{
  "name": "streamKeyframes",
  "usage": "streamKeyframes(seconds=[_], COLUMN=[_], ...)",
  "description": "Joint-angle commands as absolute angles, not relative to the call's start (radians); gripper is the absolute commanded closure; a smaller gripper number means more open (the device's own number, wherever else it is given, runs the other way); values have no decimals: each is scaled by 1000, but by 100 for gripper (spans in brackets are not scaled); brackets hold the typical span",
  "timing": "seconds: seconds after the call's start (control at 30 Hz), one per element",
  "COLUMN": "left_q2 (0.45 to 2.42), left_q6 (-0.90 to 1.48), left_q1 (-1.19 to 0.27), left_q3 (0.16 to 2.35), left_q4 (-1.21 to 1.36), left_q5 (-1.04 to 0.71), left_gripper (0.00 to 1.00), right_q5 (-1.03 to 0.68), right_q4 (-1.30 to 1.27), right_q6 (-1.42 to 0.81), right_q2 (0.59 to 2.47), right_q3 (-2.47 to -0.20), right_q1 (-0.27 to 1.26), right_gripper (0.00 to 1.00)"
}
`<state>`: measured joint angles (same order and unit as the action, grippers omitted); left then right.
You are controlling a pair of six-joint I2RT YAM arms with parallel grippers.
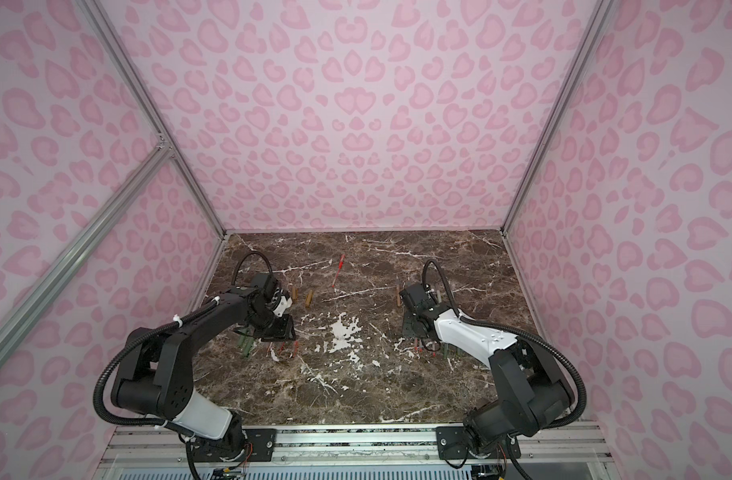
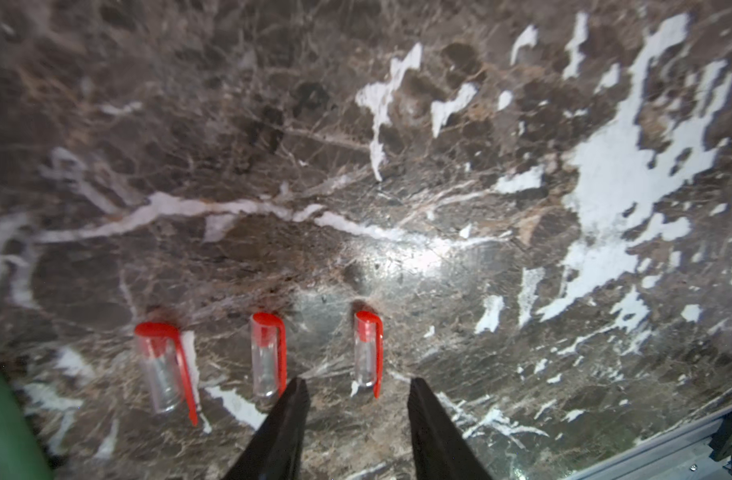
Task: Open the pen caps
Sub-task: 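Lower the red cap by the red caps while the right lowers the pen, then open both grippers to release the red cap and the upright red pen, then reach the right gripper to the last lying red pen and grasp it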
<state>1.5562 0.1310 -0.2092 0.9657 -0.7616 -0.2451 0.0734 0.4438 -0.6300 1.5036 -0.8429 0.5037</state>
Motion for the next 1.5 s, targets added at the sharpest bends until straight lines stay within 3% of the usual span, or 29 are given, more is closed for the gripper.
streamKeyframes(seconds=[0.0, 0.23, 0.6, 0.77, 1.07, 1.3, 1.47], left_q2=[1494, 1319, 1150, 1134, 1122, 1117, 1117], left_q6=[110, 24, 79, 89, 95, 99, 101], left_q1=[-207, -197, -18, 16, 40, 52, 61], left_q3=[968, 929, 821, 832, 830, 833, 841], left_q4=[-769, -681, -545, -548, -534, -531, -539], left_q5=[-258, -224, -302, -309, -307, -311, -308], left_gripper=[54, 38, 29, 20, 15, 13, 6], right_q5=[72, 59, 89, 84, 93, 122, 96], right_q4=[450, 458, 455, 452, 490, 569, 573], right_q6=[-612, -601, -604, -614, -613, -608, -587], right_q2=[1529, 1595, 1658, 1676, 1642, 1584, 1698], right_q3=[-861, -900, -906, -910, -930, -1031, -1194], right_q1=[504, 504, 503, 504, 508, 545, 559], right_gripper=[100, 100, 97, 88, 74, 68, 64])
